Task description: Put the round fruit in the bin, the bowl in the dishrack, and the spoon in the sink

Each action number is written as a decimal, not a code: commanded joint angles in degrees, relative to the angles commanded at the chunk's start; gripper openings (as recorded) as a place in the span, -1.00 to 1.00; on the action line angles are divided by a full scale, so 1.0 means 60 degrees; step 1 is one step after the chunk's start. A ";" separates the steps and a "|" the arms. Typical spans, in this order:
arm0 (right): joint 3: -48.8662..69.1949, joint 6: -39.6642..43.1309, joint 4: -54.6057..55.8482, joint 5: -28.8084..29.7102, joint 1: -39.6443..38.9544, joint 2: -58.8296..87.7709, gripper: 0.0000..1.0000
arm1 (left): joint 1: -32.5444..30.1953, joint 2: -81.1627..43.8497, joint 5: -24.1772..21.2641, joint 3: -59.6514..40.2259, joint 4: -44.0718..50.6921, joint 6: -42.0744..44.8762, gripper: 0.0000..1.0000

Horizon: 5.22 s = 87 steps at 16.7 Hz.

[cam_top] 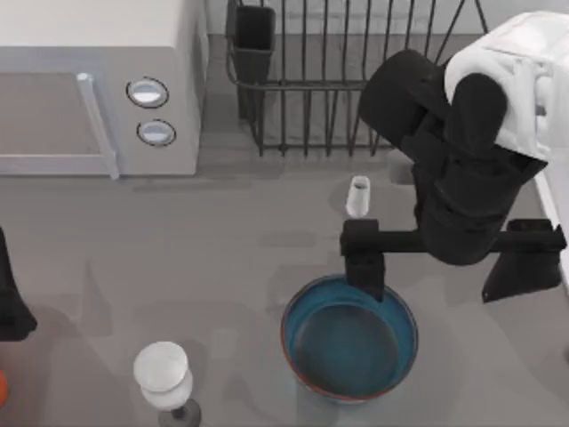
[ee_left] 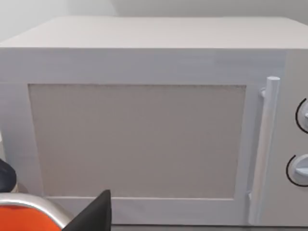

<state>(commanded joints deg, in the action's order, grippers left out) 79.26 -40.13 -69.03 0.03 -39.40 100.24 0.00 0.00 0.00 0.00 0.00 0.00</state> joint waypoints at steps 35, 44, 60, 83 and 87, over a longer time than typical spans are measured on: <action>-0.2556 -0.0048 0.3700 0.0004 -0.0030 0.1144 -1.00 | 0.0000 0.0000 0.0000 0.0000 0.0000 0.0000 1.00; -0.1665 -0.0035 0.2538 0.0018 -0.0066 0.0833 -1.00 | 0.0000 0.0000 0.0000 0.0000 0.0000 0.0000 1.00; 0.0205 0.0901 0.1545 0.1451 -0.0587 -0.0309 -1.00 | 0.0000 0.0000 0.0000 0.0000 0.0000 0.0000 1.00; 0.0505 0.6372 1.1409 1.0036 -0.3224 -0.2782 -1.00 | 0.0000 0.0000 0.0000 0.0000 0.0000 0.0000 1.00; 0.0406 0.6401 1.2846 0.9271 -0.2484 -0.1433 -1.00 | 0.0000 0.0000 0.0000 0.0000 0.0000 0.0000 1.00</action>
<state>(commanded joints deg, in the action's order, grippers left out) 81.69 -1.73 8.04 55.65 -54.30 91.64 0.00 0.00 0.00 0.00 0.00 0.00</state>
